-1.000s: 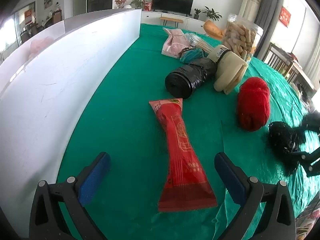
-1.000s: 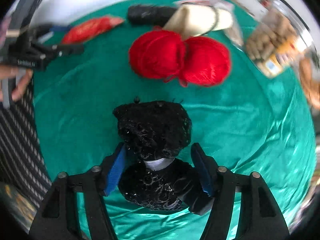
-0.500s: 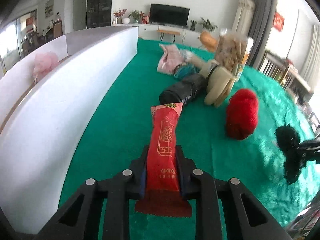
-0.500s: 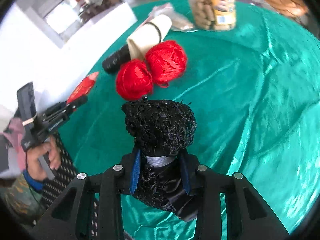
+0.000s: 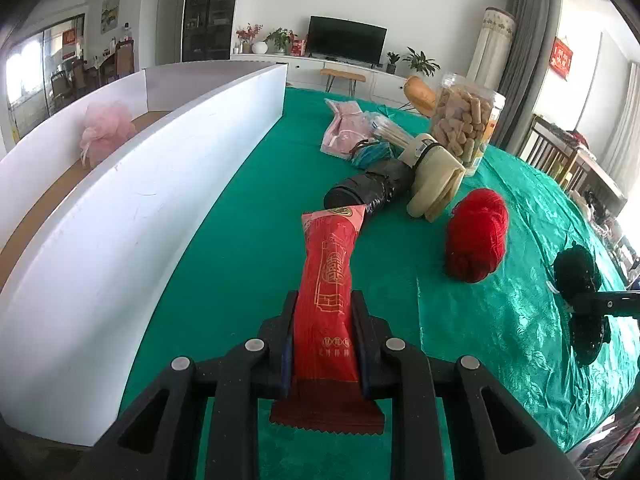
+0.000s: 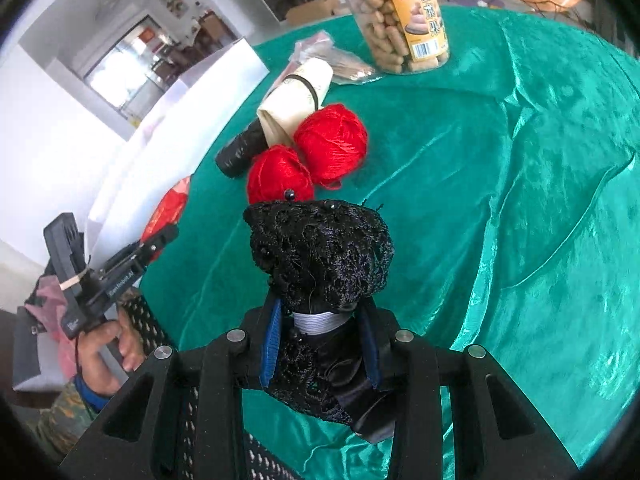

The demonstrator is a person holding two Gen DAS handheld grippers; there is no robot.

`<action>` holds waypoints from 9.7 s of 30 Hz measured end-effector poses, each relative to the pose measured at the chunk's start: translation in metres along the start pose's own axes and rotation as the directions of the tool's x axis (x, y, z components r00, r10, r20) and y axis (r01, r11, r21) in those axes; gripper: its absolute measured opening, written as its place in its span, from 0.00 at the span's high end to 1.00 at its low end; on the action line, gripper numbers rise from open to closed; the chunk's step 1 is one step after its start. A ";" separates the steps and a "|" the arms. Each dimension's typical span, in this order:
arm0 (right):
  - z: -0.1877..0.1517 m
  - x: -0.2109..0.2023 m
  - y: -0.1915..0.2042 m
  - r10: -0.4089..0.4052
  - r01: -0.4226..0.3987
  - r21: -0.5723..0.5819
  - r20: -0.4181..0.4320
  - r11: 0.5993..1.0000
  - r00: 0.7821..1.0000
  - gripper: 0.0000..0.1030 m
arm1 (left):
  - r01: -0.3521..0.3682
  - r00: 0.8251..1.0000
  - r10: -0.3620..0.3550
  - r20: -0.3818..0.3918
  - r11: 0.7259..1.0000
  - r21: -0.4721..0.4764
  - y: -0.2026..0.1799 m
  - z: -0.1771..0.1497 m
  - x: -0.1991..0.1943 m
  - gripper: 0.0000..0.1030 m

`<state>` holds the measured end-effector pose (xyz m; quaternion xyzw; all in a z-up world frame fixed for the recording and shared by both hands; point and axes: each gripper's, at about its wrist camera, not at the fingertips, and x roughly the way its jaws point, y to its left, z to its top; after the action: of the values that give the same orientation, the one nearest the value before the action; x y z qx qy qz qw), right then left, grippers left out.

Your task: Organize soft objects

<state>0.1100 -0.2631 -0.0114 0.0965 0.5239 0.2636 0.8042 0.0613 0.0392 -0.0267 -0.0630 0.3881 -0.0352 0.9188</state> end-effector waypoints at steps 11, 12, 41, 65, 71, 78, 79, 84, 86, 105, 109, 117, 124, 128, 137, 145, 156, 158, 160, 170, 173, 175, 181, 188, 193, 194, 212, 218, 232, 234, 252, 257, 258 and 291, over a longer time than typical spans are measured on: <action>-0.002 0.002 -0.003 -0.004 0.004 0.022 0.000 1.000 1.000 0.64 | -0.036 0.999 0.037 -0.007 0.998 0.046 -0.010 -0.002 0.004 0.77; -0.002 0.003 -0.002 -0.006 0.006 0.021 -0.001 1.000 1.000 0.64 | -0.037 0.999 0.037 -0.008 0.998 0.045 -0.010 -0.002 0.005 0.77; 0.132 0.062 0.301 0.328 -0.300 -0.318 0.037 0.899 0.944 0.59 | -0.086 0.977 0.152 0.153 0.926 -0.369 0.183 0.078 -0.124 0.73; -0.027 0.023 0.017 -0.436 0.460 -0.128 0.178 0.878 0.882 0.28 | 0.056 0.993 -0.051 -0.106 0.997 0.053 -0.045 0.009 -0.019 0.06; -0.018 0.031 0.002 -0.460 0.480 -0.110 0.167 0.870 0.872 0.29 | -0.038 0.975 0.053 -0.217 0.997 0.073 -0.052 0.003 0.050 0.06; -0.010 0.045 0.004 -0.442 0.462 -0.090 0.182 0.882 0.879 0.23 | -0.134 0.972 0.144 -0.184 0.989 0.064 -0.025 -0.003 0.056 0.00; -0.012 0.045 0.004 -0.441 0.464 -0.087 0.200 0.882 0.875 0.22 | -0.137 0.973 0.146 -0.176 0.989 0.060 -0.021 -0.001 0.056 0.00; -0.014 0.044 0.012 -0.423 0.439 -0.082 0.159 0.895 0.892 0.20 | -0.143 0.977 0.151 -0.149 0.988 0.064 -0.015 -0.004 0.054 0.00; -0.014 0.053 0.029 -0.365 0.383 -0.152 0.133 0.911 0.921 0.20 | -0.145 0.979 0.152 -0.138 0.987 0.062 -0.012 -0.007 0.048 0.00; 0.016 0.069 0.014 -0.416 0.443 -0.116 0.199 0.889 0.887 0.20 | -0.172 0.964 0.177 -0.197 0.984 0.041 -0.020 0.009 0.063 0.00; 0.022 0.074 0.014 -0.438 0.465 -0.108 0.203 0.879 0.876 0.17 | -0.163 0.957 0.171 -0.232 0.985 0.053 -0.026 0.028 0.081 0.00; 0.024 0.074 0.013 -0.435 0.461 -0.102 0.204 0.882 0.877 0.17 | -0.084 0.983 0.104 -0.151 0.987 0.136 -0.041 0.055 0.115 0.00; 0.024 0.074 0.013 -0.435 0.461 -0.103 0.204 0.881 0.877 0.17 | -0.059 0.985 0.083 -0.151 0.986 0.154 -0.042 0.070 0.128 0.00; 0.024 0.075 0.013 -0.436 0.462 -0.103 0.204 0.881 0.877 0.17 | -0.060 0.985 0.083 -0.151 0.986 0.155 -0.043 0.069 0.127 0.00; 0.024 0.075 0.012 -0.436 0.462 -0.103 0.204 0.881 0.877 0.17 | -0.060 0.985 0.083 -0.151 0.986 0.155 -0.043 0.068 0.126 0.00; 0.024 0.075 0.012 -0.436 0.462 -0.103 0.205 0.881 0.876 0.17 | -0.060 0.985 0.083 -0.151 0.986 0.155 -0.043 0.069 0.127 0.00; 0.024 0.075 0.012 -0.437 0.463 -0.102 0.205 0.881 0.876 0.17 | -0.060 0.985 0.083 -0.150 0.986 0.154 -0.043 0.068 0.126 0.00; 0.024 0.075 0.012 -0.435 0.461 -0.101 0.205 0.881 0.877 0.17 | -0.060 0.985 0.083 -0.150 0.986 0.154 -0.043 0.069 0.127 0.00; 0.025 0.075 0.012 -0.435 0.461 -0.101 0.205 0.882 0.877 0.17 | -0.060 0.985 0.083 -0.150 0.986 0.154 -0.043 0.069 0.126 0.00; 0.024 0.075 0.012 -0.435 0.461 -0.101 0.205 0.881 0.877 0.17 | -0.060 0.985 0.083 -0.150 0.986 0.154 -0.043 0.068 0.126 0.00; 0.024 0.075 0.012 -0.436 0.462 -0.101 0.205 0.881 0.876 0.17 | -0.060 0.985 0.083 -0.150 0.986 0.154 -0.043 0.068 0.126 0.00; 0.024 0.075 0.012 -0.436 0.462 -0.100 0.205 0.881 0.876 0.17 | -0.060 0.985 0.083 -0.150 0.986 0.154 -0.043 0.068 0.126 0.00; 0.024 0.075 0.012 -0.436 0.462 -0.100 0.205 0.881 0.876 0.17 | -0.060 0.985 0.083 -0.150 0.986 0.154 -0.043 0.068 0.126 0.00; 0.024 0.075 0.012 -0.436 0.462 -0.100 0.205 0.881 0.876 0.17 | -0.060 0.985 0.083 -0.150 0.986 0.154 -0.043 0.068 0.126 0.00; 0.024 0.075 0.012 -0.437 0.462 -0.100 0.205 0.881 0.876 0.17 | -0.060 0.985 0.083 -0.150 0.986 0.154 -0.043 0.069 0.126 0.00; 0.024 0.075 0.012 -0.437 0.463 -0.100 0.205 0.881 0.876 0.17 | -0.060 0.985 0.083 -0.150 0.986 0.154 -0.043 0.068 0.126 0.00; 0.024 0.075 0.012 -0.437 0.463 -0.100 0.206 0.881 0.875 0.17 | -0.060 0.985 0.083 -0.150 0.986 0.154 -0.043 0.068 0.126 0.00; 0.024 0.075 0.012 -0.437 0.463 -0.100 0.206 0.881 0.875 0.17 | -0.060 0.985 0.083 -0.150 0.986 0.154 -0.042 0.068 0.126 0.00; 0.024 0.075 0.012 -0.438 0.464 -0.100 0.206 0.880 0.875 0.17 | -0.060 0.985 0.083 -0.150 0.986 0.154 -0.042 0.068 0.126 0.00; 0.024 0.075 0.012 -0.438 0.464 -0.099 0.206 0.880 0.875 0.17 | -0.060 0.985 0.083 -0.150 0.986 0.154 -0.043 0.068 0.126 0.00; 0.024 0.075 0.012 -0.439 0.465 -0.099 0.206 0.880 0.875 0.17 | -0.060 0.985 0.083 -0.150 0.986 0.154 -0.042 0.068 0.126 0.00; 0.024 0.075 0.012 -0.439 0.465 -0.099 0.207 0.880 0.874 0.17 | -0.060 0.985 0.083 -0.150 0.986 0.154 -0.042 0.067 0.125 0.00; 0.024 0.075 0.012 -0.440 0.466 -0.099 0.207 0.879 0.874 0.17 | -0.060 0.985 0.083 -0.150 0.986 0.154 -0.042 0.067 0.125 0.00; 0.024 0.075 0.012 -0.441 0.468 -0.098 0.208 0.879 0.873 0.17 | -0.080 0.969 0.108 -0.223 0.988 0.133 -0.045 0.013 0.075 0.00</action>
<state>0.1510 -0.2108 -0.0555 -0.0650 0.4368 0.0944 0.8923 0.1217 -0.0129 -0.0644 0.0165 0.4915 -0.0223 0.8704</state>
